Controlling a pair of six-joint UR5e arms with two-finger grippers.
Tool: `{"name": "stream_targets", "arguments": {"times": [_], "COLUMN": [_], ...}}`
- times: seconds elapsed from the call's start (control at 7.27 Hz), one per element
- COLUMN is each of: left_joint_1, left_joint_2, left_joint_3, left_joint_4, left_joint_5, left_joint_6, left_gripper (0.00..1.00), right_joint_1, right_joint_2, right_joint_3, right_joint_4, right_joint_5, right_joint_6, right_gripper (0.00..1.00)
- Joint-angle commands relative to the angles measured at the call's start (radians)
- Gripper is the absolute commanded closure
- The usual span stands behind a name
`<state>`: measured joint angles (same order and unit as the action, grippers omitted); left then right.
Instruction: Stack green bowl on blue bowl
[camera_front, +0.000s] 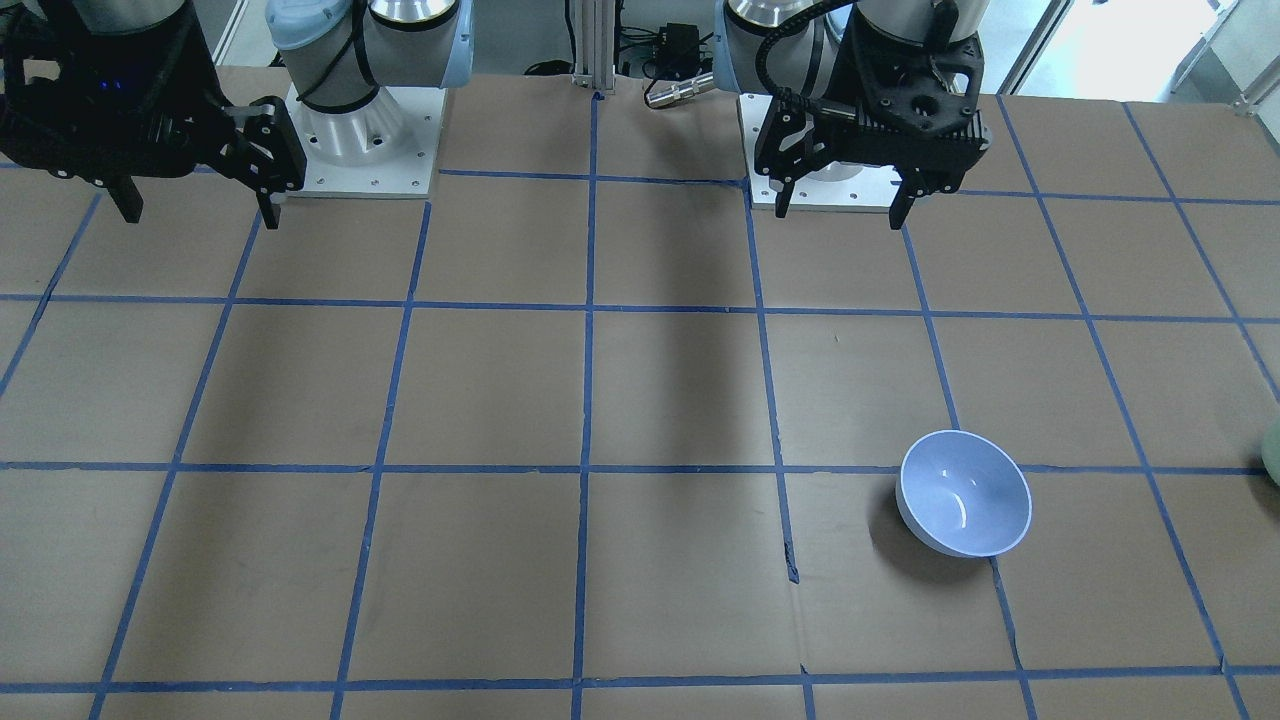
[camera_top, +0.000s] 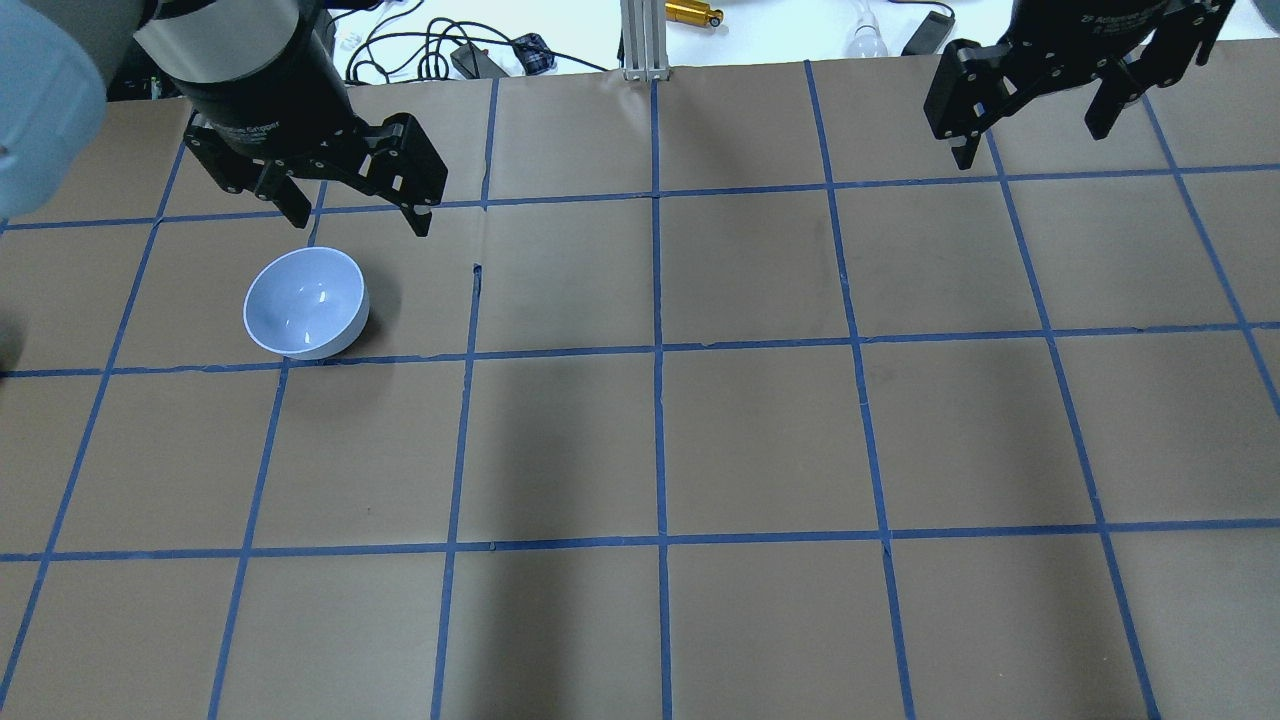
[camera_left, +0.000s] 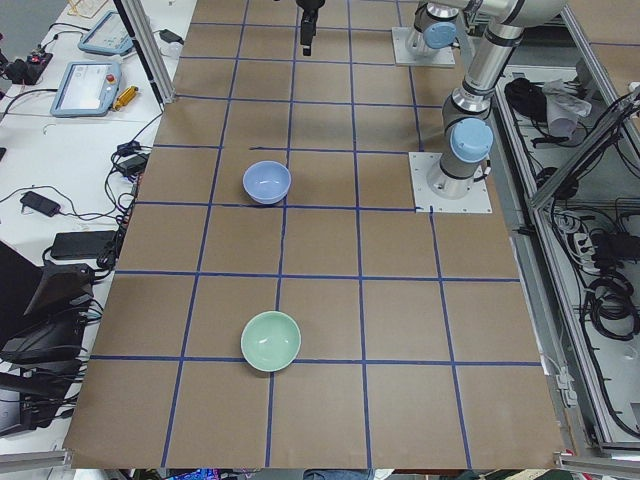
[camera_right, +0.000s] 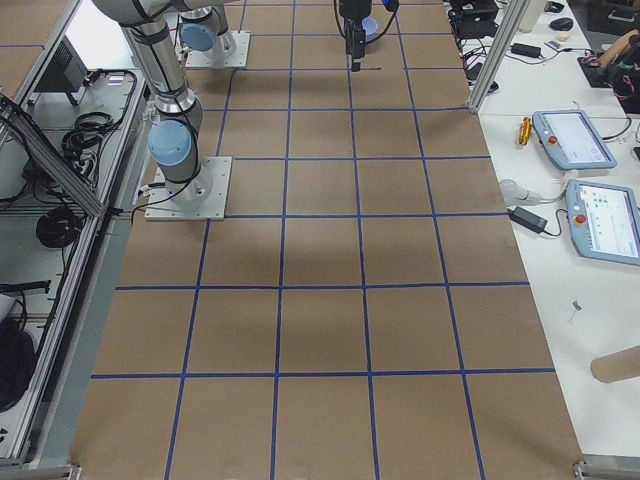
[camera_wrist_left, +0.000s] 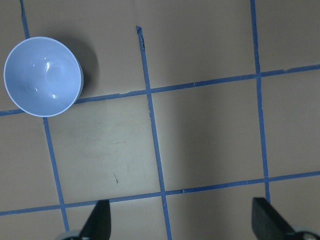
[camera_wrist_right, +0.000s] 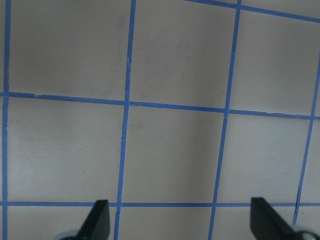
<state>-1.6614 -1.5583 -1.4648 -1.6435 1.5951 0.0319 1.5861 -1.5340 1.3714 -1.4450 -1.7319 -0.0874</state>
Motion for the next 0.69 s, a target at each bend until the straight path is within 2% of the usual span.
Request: {"name": "stream_targets", "arguments": {"times": [0.0,0.55], "left_joint_1": [0.002,0.005], "left_joint_2": [0.001,0.007], "left_joint_3": [-0.003,-0.002], "left_joint_4": [0.001,-0.001], "left_joint_5": [0.003,0.002], "left_joint_6": [0.000,0.002], "left_gripper": [0.00,0.00], "right_joint_1": [0.000,0.000], "right_joint_2": [0.000,0.000], "right_joint_3": [0.000,0.000], "right_joint_4": [0.000,0.000], "right_joint_5": [0.000,0.000], "right_joint_6": [0.000,0.000], "right_gripper": [0.00,0.00]}}
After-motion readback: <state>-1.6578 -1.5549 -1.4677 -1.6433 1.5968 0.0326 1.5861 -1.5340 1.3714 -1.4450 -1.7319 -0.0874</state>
